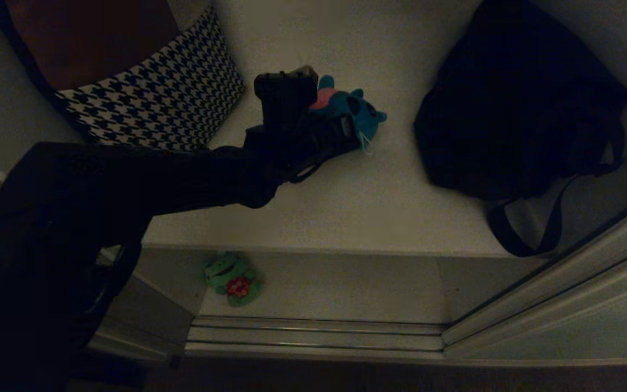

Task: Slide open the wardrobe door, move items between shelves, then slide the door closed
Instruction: Place the blue doll on the lower shelf

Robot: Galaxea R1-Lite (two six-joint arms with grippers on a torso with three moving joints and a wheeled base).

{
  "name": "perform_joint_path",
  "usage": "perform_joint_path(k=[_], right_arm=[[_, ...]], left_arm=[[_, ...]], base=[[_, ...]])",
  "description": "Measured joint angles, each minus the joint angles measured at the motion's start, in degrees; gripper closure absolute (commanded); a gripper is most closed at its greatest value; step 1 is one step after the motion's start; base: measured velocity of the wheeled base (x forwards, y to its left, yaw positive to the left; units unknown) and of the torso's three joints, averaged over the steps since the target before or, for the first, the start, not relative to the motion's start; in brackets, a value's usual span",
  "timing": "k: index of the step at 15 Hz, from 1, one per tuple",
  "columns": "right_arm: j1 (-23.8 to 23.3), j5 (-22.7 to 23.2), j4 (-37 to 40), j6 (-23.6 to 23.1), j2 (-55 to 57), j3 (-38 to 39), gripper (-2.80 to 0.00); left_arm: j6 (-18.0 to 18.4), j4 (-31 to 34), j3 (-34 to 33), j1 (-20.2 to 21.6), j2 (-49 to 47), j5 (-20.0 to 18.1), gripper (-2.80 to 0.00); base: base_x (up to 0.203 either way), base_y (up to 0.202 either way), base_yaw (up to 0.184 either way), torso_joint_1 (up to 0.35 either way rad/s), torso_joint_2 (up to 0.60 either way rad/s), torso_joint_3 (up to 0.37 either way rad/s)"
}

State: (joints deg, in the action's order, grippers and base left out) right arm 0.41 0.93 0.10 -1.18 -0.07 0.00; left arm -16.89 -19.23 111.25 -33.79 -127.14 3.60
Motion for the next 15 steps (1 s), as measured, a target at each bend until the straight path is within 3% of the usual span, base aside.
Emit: perform_joint_path(k=[2,6,11,15], right_arm=[[0.0,0.0,0.0,0.0,0.0,0.0,0.0],[0.0,0.0,0.0,0.0,0.0,0.0,0.0],[0.0,0.0,0.0,0.0,0.0,0.0,0.0],[0.0,0.0,0.0,0.0,0.0,0.0,0.0]], left_arm=[[2.6,6.6,-0.1,0.0,3.3,1.9,0.0],[4.4,18.0,-0.2,0.4,11.1,2.7,0.0],[8.6,26.9,-1.7,4.7,21.7,2.6,0.0],[15.0,29.6,-11.4,7.5,32.2,1.6,0.0]], base=[[0.0,0.0,0.0,0.0,0.0,0.0],[0.0,0.0,0.0,0.0,0.0,0.0],[0.0,0.0,0.0,0.0,0.0,0.0],[0.0,0.0,0.0,0.0,0.0,0.0]])
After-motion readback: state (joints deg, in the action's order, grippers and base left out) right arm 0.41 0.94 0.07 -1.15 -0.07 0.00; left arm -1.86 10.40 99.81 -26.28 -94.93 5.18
